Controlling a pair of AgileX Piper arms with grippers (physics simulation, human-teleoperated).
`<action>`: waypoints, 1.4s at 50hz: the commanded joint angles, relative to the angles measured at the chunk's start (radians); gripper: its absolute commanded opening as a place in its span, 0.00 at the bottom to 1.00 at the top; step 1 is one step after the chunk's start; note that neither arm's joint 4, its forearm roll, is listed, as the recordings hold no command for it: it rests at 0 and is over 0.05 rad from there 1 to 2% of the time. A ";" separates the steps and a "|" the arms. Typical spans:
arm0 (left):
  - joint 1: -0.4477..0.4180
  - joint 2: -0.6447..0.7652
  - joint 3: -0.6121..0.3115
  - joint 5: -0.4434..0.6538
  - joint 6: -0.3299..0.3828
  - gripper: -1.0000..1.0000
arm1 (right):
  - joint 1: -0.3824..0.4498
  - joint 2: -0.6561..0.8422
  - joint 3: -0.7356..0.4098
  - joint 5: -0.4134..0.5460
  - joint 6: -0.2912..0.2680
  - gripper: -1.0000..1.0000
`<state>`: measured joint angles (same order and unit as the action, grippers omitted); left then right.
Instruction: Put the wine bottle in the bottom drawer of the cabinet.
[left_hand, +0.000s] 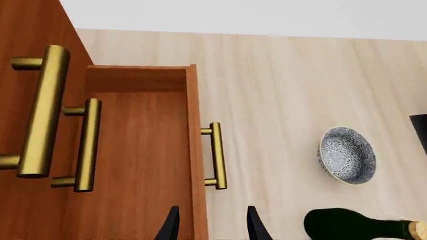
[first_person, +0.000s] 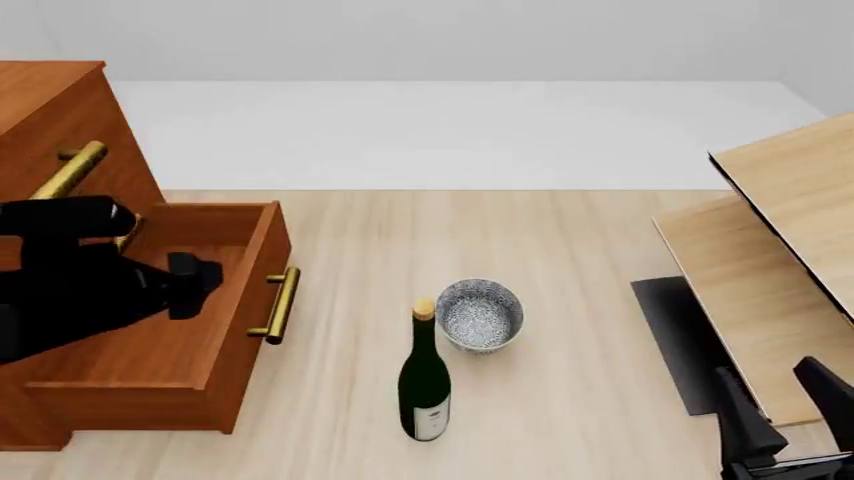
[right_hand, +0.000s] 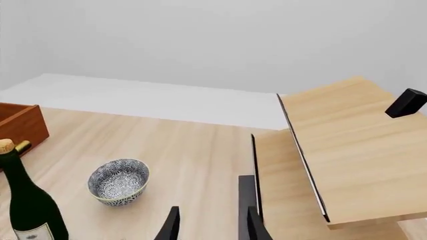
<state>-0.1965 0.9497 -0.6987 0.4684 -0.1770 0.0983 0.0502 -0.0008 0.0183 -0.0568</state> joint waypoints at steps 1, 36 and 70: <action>0.020 0.015 0.058 -0.047 0.005 1.00 | 0.006 0.018 0.000 -0.012 -0.002 1.00; 0.038 0.114 0.150 -0.188 0.003 1.00 | 0.028 0.042 0.000 -0.008 -0.004 1.00; 0.003 0.214 0.244 -0.337 -0.016 1.00 | 0.031 0.067 0.000 -0.021 -0.016 1.00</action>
<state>-0.1860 1.1318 -0.4791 0.1739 -0.1856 0.1305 0.1141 -0.0005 -0.0009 -0.0713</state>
